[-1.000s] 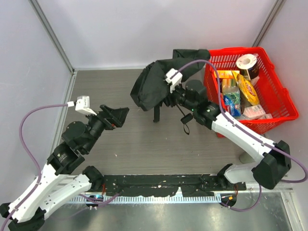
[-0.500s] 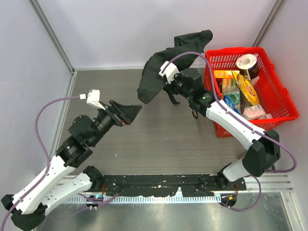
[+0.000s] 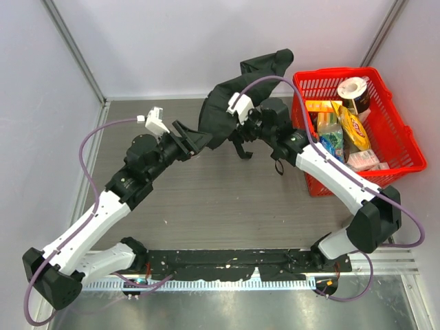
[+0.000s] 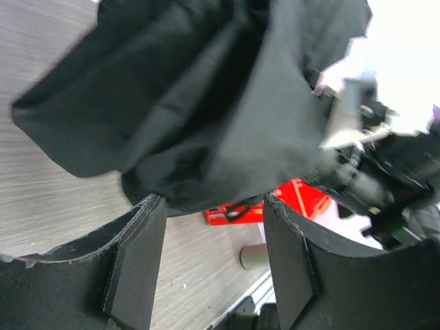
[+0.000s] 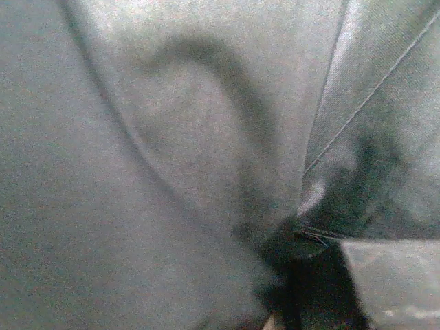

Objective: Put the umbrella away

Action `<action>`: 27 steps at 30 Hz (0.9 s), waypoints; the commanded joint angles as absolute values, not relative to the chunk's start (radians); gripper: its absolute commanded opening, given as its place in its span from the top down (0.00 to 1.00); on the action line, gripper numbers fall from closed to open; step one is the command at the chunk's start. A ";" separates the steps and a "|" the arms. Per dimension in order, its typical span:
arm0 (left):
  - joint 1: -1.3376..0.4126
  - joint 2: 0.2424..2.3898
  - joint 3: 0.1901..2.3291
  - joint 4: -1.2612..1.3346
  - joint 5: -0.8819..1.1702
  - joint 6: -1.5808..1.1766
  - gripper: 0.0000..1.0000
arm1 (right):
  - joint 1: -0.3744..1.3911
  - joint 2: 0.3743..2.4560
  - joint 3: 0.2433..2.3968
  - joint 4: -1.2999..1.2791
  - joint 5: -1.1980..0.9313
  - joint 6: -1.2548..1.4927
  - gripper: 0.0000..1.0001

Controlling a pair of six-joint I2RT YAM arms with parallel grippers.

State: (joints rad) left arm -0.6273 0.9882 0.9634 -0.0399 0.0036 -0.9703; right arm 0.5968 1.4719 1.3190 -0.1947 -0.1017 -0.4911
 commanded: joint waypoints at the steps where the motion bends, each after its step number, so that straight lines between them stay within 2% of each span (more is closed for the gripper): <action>1: -0.536 0.992 0.910 0.009 0.057 -0.953 0.40 | 0.589 1.368 1.325 -0.155 -0.259 -0.431 0.99; 4: -0.502 1.021 0.891 0.040 0.139 -0.962 0.25 | 0.589 1.351 1.316 -0.167 -0.291 -0.408 0.99; 6: -0.503 1.048 0.899 0.035 0.185 -0.960 0.19 | 0.588 1.351 1.318 -0.170 -0.298 -0.400 0.99; 9: -0.503 1.065 0.870 0.119 0.289 -0.994 0.18 | 0.587 1.370 1.339 -0.199 -0.319 -0.397 0.99; 12: -0.503 1.046 0.827 0.260 0.373 -1.043 0.22 | 0.588 1.390 1.357 -0.215 -0.314 -0.394 0.99; 15: -0.503 1.055 0.842 0.229 0.397 -1.014 0.37 | 0.583 1.401 1.362 -0.222 -0.363 -0.373 0.99; 18: -0.500 1.055 0.868 0.100 0.365 -0.930 0.84 | 0.580 1.396 1.353 -0.218 -0.379 -0.356 0.99; 19: -0.499 1.046 0.876 0.047 0.327 -0.898 0.96 | 0.575 1.393 1.350 -0.218 -0.385 -0.350 0.99; 20: -0.497 1.037 0.879 -0.024 0.283 -0.862 1.00 | 0.557 1.391 1.344 -0.218 -0.412 -0.344 0.99; 24: -0.485 0.964 0.842 -0.147 0.067 -0.747 1.00 | 0.486 1.394 1.347 -0.210 -0.589 -0.272 0.99; 27: -0.463 0.933 0.824 -0.181 0.038 -0.698 1.00 | 0.459 1.417 1.365 -0.212 -0.692 -0.220 0.99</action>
